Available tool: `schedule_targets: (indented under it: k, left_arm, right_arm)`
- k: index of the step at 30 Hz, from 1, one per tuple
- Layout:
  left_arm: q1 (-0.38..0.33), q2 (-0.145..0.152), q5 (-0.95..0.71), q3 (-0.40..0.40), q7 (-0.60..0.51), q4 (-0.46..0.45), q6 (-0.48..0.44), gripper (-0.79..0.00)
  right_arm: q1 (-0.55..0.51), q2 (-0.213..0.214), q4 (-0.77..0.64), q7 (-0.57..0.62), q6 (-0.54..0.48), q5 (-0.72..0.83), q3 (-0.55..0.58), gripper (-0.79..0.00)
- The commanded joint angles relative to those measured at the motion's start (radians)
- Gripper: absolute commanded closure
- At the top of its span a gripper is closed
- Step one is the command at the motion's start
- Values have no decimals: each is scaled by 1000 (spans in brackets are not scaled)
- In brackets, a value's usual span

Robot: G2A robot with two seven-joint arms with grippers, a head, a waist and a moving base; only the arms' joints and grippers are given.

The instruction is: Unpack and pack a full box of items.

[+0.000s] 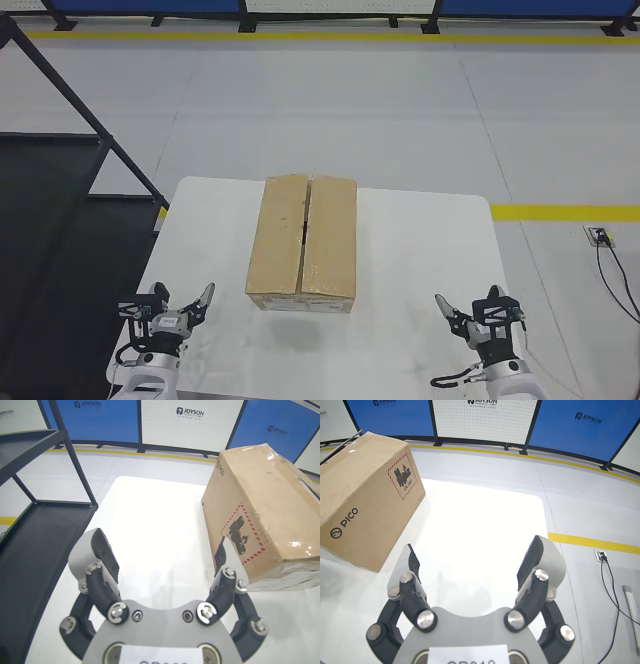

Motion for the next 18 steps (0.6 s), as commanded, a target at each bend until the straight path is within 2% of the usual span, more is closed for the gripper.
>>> schedule_targets:
  k: [1,10,13,18]
  left_arm:
    - [1,0,-1,0,1,0,1,-785]
    - [-5,-1,-4,-2,0,3,10,-785]
    - [-79,-8,2,34,-18,31,53,-785]
    - [-168,-16,130,113,12,108,73,-785]
  right_arm:
    - [-1,0,1,-1,-1,-1,0,-785]
    - [-1,0,1,-1,-1,-1,0,-785]
    - [23,-3,13,1,-22,7,-24,-785]
    - [106,-17,54,9,14,-67,-140,-785]
